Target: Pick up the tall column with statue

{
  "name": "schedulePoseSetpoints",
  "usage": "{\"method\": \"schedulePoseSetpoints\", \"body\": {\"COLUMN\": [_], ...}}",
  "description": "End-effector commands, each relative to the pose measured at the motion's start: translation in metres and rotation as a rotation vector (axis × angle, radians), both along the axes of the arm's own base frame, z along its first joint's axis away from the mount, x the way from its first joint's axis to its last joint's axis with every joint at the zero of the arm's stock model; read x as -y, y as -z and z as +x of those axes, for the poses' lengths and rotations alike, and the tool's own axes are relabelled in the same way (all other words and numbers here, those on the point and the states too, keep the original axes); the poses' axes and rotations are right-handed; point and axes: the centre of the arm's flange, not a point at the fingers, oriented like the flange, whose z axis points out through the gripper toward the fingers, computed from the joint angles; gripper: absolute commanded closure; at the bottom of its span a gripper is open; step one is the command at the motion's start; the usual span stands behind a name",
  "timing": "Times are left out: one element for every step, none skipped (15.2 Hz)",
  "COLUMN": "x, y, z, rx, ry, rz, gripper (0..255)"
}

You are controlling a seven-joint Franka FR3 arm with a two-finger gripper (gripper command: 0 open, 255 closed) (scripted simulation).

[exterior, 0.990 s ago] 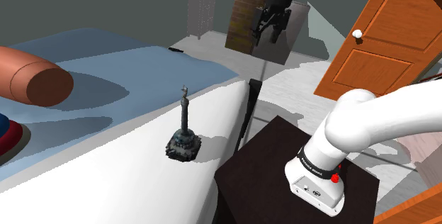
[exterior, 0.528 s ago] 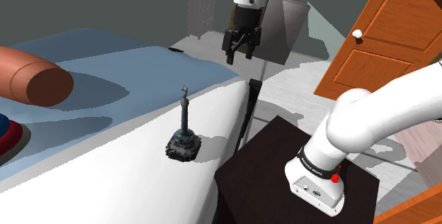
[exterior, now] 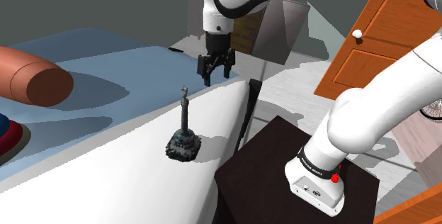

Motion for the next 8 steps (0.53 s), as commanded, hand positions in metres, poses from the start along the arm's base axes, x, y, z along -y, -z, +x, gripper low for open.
{"method": "schedulePoseSetpoints", "body": {"x": [-0.017, -0.025, -0.034, -0.042, -0.051, -0.060, -0.068, -0.077], "y": [0.023, 0.033, 0.043, 0.054, 0.064, 0.075, 0.085, 0.096], "z": [0.013, 0.018, 0.023, 0.027, 0.031, 0.035, 0.039, 0.043], "rx": [-0.022, -0.033, -0.044, -0.055, -0.066, -0.077, -0.088, -0.098], "ry": [-0.017, -0.025, -0.033, -0.041, -0.049, -0.057, -0.066, -0.074], "rz": [-0.001, -0.002, -0.003, -0.005, -0.006, -0.007, -0.008, -0.009], "gripper": [0, 0, 0, 0, 0, 0, 0, 0]}}
